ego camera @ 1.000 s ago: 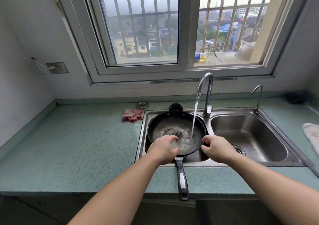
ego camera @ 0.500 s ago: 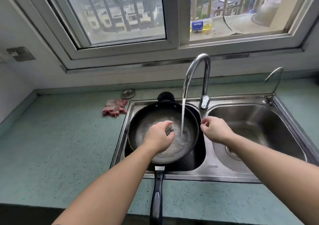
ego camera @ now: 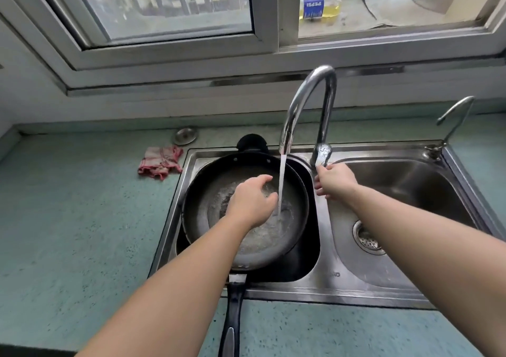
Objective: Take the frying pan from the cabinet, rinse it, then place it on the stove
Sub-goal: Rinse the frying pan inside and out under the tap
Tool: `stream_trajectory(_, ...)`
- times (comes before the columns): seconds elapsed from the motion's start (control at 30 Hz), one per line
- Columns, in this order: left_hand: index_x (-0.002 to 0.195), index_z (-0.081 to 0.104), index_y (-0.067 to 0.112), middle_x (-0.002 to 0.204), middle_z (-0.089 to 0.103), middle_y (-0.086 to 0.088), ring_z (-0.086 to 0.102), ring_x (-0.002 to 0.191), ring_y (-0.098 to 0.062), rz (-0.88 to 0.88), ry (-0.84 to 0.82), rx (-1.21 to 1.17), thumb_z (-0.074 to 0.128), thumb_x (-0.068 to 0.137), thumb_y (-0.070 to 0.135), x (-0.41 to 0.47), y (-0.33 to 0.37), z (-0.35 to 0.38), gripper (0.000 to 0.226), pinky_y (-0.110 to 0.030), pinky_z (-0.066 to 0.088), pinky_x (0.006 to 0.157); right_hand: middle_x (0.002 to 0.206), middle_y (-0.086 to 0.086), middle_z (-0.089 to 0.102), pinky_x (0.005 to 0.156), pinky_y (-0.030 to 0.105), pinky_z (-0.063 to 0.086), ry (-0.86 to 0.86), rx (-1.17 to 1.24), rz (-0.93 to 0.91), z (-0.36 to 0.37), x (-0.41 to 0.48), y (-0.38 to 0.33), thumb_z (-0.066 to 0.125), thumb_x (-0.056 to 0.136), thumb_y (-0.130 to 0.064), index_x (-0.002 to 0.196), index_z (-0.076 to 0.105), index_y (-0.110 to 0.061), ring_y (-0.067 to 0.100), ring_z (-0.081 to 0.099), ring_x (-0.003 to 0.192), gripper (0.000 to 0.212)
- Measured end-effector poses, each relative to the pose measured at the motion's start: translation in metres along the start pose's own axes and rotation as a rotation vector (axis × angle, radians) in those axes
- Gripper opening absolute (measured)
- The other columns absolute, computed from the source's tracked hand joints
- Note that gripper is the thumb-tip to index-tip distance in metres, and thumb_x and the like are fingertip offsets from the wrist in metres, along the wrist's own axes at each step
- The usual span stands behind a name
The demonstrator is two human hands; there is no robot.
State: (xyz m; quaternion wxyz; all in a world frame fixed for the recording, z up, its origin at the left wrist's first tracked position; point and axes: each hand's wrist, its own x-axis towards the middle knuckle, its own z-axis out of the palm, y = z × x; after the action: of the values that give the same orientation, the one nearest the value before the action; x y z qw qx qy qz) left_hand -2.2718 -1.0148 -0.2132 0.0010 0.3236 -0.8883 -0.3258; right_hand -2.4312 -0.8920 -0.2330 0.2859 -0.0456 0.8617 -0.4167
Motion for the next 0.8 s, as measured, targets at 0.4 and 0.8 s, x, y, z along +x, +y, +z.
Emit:
stream_trajectory(0.4,0.136,0.048,0.031,0.137,0.053,0.006,0.048,0.126,-0.017,-0.021,-0.049,0.0,0.052,0.086,0.031,0.007,-0.009,0.009,0.051,-0.04,0.043,0.104,0.069,0.005,0.065,0.051,0.021,0.038,-0.089,0.123,0.171,0.0,0.007,-0.004,0.046,0.092,-0.031,0.078,0.061,-0.01,0.018,0.06,0.052,0.029)
stream_trajectory(0.8,0.136,0.049,0.031,0.137,0.052,0.006,0.045,0.128,-0.018,-0.038,-0.068,0.01,0.053,0.087,0.031,-0.004,-0.015,0.009,0.05,-0.041,0.041,0.105,0.068,0.004,0.059,0.051,0.02,0.033,-0.125,0.156,0.227,0.0,0.004,0.005,0.048,0.092,-0.032,0.076,0.058,-0.011,0.017,0.053,0.05,0.029)
